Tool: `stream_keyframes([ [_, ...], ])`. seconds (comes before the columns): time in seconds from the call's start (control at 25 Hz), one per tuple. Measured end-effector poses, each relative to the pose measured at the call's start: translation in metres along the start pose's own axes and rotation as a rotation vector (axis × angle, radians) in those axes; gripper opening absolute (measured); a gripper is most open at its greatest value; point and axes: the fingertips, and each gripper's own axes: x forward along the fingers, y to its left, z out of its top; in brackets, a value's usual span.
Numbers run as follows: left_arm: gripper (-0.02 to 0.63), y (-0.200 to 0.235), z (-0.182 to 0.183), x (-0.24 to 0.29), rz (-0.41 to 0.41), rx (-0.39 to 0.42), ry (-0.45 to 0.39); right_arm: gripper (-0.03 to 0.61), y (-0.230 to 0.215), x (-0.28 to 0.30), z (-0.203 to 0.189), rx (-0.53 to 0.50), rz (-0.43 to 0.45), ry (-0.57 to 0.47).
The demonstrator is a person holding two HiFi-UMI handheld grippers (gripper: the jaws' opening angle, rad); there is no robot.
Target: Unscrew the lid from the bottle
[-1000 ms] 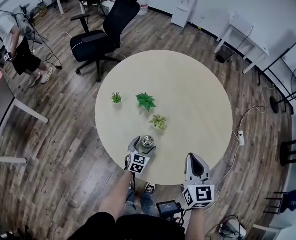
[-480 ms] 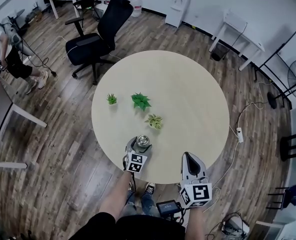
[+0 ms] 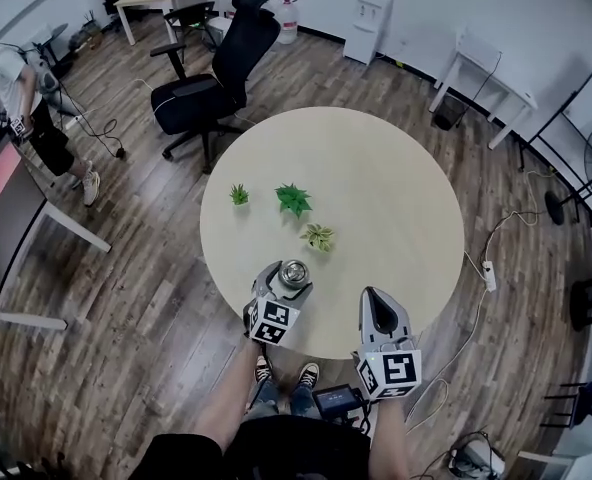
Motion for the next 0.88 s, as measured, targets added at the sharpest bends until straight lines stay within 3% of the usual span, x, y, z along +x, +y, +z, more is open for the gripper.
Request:
stream_keyframes([
  [0.36, 0.371, -0.004, 0.097, -0.075, -0.023, 0.030, -0.031, 0.005, 0.013, 0.001, 0.047, 0.020, 0.061, -0.129],
  [0.64, 0.371, -0.012, 0.125, -0.096, -0.033, 0.070, -0.046, 0.006, 0.016, -0.001, 0.065, 0.027, 0.086, -0.177],
  [0.68, 0.371, -0.013, 0.124, -0.097, -0.035, 0.070, -0.045, 0.028, 0.018, 0.000, 0.066, 0.025, 0.101, -0.178],
  [0.76, 0.371, -0.015, 0.123, -0.097, -0.041, 0.071, -0.041, 0.147, 0.025, 0.001, 0.068, 0.010, 0.140, -0.175],
  [0.88, 0.371, -0.017, 0.120, -0.098, -0.046, 0.073, -0.033, 0.242, 0.037, 0.001, 0.069, -0.030, 0.194, -0.169],
])
